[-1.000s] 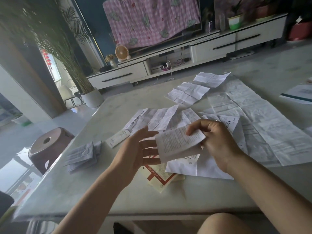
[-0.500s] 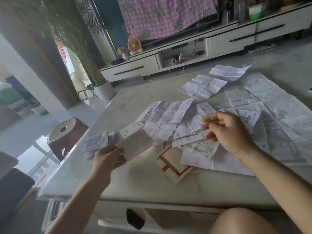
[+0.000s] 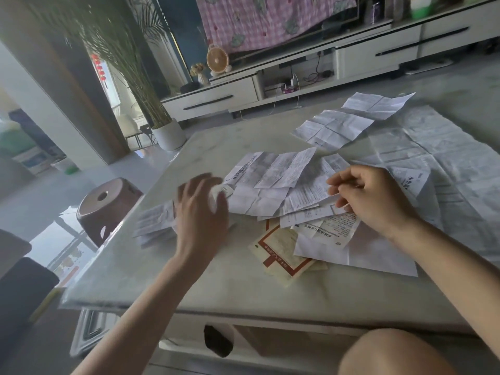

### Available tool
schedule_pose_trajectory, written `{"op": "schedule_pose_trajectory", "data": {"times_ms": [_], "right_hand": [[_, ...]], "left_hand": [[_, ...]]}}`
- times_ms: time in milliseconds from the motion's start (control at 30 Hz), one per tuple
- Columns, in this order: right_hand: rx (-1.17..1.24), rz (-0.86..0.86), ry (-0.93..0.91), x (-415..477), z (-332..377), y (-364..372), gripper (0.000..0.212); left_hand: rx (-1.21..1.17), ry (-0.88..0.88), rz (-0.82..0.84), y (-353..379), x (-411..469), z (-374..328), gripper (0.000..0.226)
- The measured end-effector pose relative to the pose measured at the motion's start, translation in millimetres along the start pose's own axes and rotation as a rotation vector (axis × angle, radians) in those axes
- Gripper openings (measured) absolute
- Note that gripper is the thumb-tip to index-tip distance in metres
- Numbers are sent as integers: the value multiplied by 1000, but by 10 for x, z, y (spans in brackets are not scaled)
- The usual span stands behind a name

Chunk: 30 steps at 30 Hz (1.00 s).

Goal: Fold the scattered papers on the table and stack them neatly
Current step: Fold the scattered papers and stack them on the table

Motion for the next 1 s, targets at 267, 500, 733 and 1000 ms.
{"op": "schedule_pose_trajectory", "data": {"times_ms": [267,500,733,1000], "right_hand": [[-49,-3,-29,-5,80,-122,27],[-132,25,-49,49,121,-158,18],[182,-27,47,178,115,-308,89],[509,-2,99,86,178,-402,44]], "left_hand": [[347,183,734,1247,-102,-538,43],[-60,207,378,981,46,-715,34],[-815,-38,136,48,266,-1044,26],[-976,-358,572,109,213,-1072,23]]}}
Point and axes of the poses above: each hand's wrist, its own x-axis towards the middle knuckle, its own y-axis out of the palm, z = x × y, the point moved 6 cm from there along x, towards the middle knuckle, and after that the axes turned 14 degrees about -y, right-handed, at the moved point
